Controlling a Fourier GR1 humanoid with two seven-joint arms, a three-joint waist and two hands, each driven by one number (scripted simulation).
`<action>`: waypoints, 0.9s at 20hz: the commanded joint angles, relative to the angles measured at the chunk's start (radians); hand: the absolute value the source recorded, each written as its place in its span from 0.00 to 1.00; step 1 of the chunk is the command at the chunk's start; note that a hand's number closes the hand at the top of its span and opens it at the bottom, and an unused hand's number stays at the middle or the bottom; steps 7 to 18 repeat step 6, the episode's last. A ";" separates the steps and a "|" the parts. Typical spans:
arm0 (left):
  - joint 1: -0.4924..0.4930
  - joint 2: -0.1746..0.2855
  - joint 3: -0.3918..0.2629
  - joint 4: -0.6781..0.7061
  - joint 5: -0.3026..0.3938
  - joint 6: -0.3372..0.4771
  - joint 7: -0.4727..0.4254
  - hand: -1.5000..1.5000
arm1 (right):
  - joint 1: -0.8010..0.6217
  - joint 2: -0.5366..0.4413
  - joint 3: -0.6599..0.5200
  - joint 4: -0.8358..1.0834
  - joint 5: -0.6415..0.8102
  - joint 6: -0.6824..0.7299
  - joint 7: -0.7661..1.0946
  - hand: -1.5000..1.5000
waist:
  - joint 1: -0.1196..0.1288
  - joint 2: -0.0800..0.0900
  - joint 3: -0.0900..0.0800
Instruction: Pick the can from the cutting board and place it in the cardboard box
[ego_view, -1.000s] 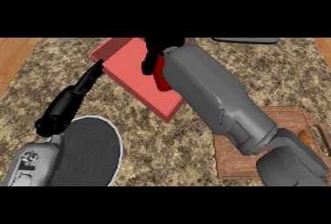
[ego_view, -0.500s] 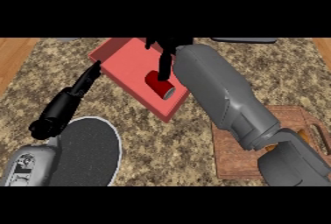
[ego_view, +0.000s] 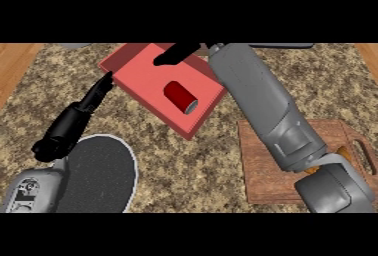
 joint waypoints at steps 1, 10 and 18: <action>-0.012 0.013 0.013 -0.015 0.016 -0.016 0.011 0.50 | 0.020 -0.010 -0.152 0.012 -0.119 -0.086 -0.050 0.00 | 0.009 0.003 -0.001; -0.024 -0.008 -0.007 0.026 -0.010 -0.003 -0.010 0.50 | 0.049 -0.115 -0.211 0.064 -0.145 -0.040 -0.150 0.00 | -0.006 0.002 -0.002; -0.024 -0.008 -0.007 0.026 -0.010 -0.003 -0.010 0.50 | 0.049 -0.115 -0.211 0.064 -0.145 -0.040 -0.150 0.00 | -0.006 0.002 -0.002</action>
